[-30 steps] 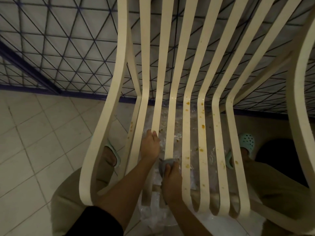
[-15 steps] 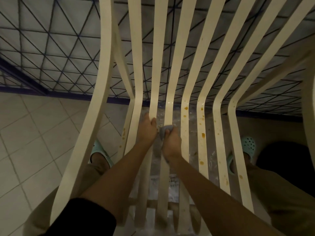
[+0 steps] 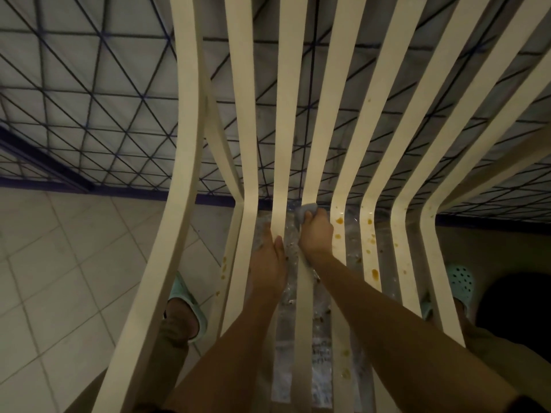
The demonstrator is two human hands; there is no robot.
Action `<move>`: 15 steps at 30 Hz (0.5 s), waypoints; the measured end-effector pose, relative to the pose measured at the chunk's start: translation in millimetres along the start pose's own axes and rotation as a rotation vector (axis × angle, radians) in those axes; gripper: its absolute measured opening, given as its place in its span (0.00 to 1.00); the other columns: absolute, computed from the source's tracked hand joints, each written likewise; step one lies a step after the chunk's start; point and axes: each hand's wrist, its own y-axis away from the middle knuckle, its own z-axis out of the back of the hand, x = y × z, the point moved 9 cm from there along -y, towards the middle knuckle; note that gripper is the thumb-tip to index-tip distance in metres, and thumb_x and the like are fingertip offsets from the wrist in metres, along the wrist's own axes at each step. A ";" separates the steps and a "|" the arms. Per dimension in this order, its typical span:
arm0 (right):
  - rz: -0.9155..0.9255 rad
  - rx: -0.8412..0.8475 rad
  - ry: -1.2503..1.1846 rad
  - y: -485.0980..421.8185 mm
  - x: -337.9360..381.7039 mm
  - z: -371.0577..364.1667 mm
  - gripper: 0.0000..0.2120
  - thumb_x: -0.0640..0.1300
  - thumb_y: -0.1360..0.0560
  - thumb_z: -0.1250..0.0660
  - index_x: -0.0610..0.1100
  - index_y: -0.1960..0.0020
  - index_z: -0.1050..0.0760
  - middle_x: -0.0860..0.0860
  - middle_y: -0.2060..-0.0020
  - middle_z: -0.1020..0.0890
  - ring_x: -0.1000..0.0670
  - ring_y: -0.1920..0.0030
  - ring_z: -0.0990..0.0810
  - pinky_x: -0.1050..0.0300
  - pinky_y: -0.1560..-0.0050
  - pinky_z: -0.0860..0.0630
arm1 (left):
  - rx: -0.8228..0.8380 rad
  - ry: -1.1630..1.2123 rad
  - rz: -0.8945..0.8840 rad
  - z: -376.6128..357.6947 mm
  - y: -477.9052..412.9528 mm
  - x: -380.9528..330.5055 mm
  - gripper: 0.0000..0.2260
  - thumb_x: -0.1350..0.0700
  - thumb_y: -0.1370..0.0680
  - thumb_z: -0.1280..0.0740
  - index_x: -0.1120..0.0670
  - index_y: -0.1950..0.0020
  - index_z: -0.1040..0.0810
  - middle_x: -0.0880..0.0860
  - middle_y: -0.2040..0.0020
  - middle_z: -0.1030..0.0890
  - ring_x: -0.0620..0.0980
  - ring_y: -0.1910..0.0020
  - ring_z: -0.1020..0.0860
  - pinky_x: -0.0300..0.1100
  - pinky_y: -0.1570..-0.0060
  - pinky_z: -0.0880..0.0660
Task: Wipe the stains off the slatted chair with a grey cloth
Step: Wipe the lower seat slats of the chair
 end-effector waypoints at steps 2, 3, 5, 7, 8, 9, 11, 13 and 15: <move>-0.012 -0.007 0.030 -2.3 2.3 -3.8 0.16 0.43 0.17 0.47 0.37 0.34 0.31 0.39 0.41 0.23 0.40 0.41 0.24 0.47 0.40 0.26 | -0.017 -0.007 -0.013 5.8 -7.8 0.9 0.18 0.50 0.16 0.49 0.50 0.27 0.37 0.51 0.64 0.26 0.45 0.69 0.27 0.36 0.68 0.35; -0.012 -0.009 0.027 -3.3 1.2 -6.4 0.16 0.43 0.17 0.47 0.37 0.34 0.32 0.39 0.42 0.23 0.40 0.42 0.23 0.50 0.42 0.27 | -0.026 -0.009 -0.025 8.7 -9.9 0.1 0.17 0.51 0.16 0.48 0.51 0.28 0.36 0.51 0.63 0.25 0.45 0.69 0.27 0.37 0.67 0.34; -0.005 -0.005 0.043 -2.2 3.5 -8.9 0.14 0.43 0.17 0.47 0.37 0.36 0.31 0.39 0.44 0.22 0.40 0.43 0.23 0.54 0.47 0.29 | -0.039 -0.013 -0.051 12.1 -10.4 -2.1 0.17 0.52 0.16 0.48 0.51 0.28 0.36 0.53 0.61 0.24 0.45 0.68 0.27 0.37 0.65 0.34; 0.021 -0.018 0.060 -3.7 10.8 -6.9 0.13 0.43 0.16 0.48 0.38 0.38 0.31 0.41 0.47 0.23 0.44 0.47 0.23 0.57 0.50 0.32 | -0.049 -0.021 -0.052 14.4 -10.8 -2.5 0.17 0.52 0.16 0.48 0.52 0.27 0.36 0.54 0.61 0.23 0.44 0.68 0.29 0.36 0.66 0.34; 0.032 -0.021 0.058 -6.4 15.1 -5.4 0.12 0.43 0.16 0.49 0.39 0.39 0.31 0.43 0.49 0.24 0.46 0.50 0.25 0.59 0.51 0.33 | -0.048 -0.025 -0.046 13.6 -12.0 -1.6 0.18 0.52 0.16 0.48 0.52 0.27 0.36 0.55 0.61 0.23 0.44 0.68 0.29 0.36 0.66 0.34; 0.055 -0.039 0.072 -8.3 20.1 -2.2 0.11 0.43 0.16 0.50 0.40 0.42 0.31 0.45 0.51 0.25 0.48 0.51 0.26 0.59 0.52 0.33 | -0.042 -0.026 -0.037 12.2 -12.3 -1.7 0.18 0.52 0.16 0.48 0.52 0.27 0.36 0.56 0.60 0.22 0.44 0.68 0.29 0.37 0.65 0.33; 0.145 -0.068 0.164 -8.6 24.5 1.9 0.08 0.43 0.16 0.49 0.42 0.45 0.32 0.47 0.54 0.27 0.48 0.51 0.26 0.59 0.51 0.33 | -0.036 -0.013 -0.017 8.2 -9.2 -0.7 0.18 0.51 0.16 0.49 0.51 0.27 0.36 0.56 0.59 0.21 0.46 0.67 0.26 0.39 0.64 0.29; 0.261 -0.067 0.287 -2.3 22.6 -0.3 0.06 0.43 0.17 0.46 0.44 0.44 0.31 0.48 0.54 0.27 0.53 0.56 0.26 0.57 0.51 0.33 | -0.018 0.012 -0.008 3.7 -4.5 -1.0 0.18 0.50 0.16 0.48 0.51 0.27 0.36 0.53 0.62 0.22 0.46 0.67 0.24 0.39 0.66 0.27; 0.343 -0.113 0.277 11.7 13.6 -2.6 0.09 0.49 0.18 0.43 0.45 0.45 0.28 0.48 0.53 0.23 0.57 0.57 0.23 0.57 0.51 0.30 | -0.003 0.064 -0.007 3.3 -4.5 -1.9 0.15 0.52 0.16 0.47 0.49 0.30 0.33 0.49 0.64 0.25 0.41 0.70 0.26 0.33 0.69 0.30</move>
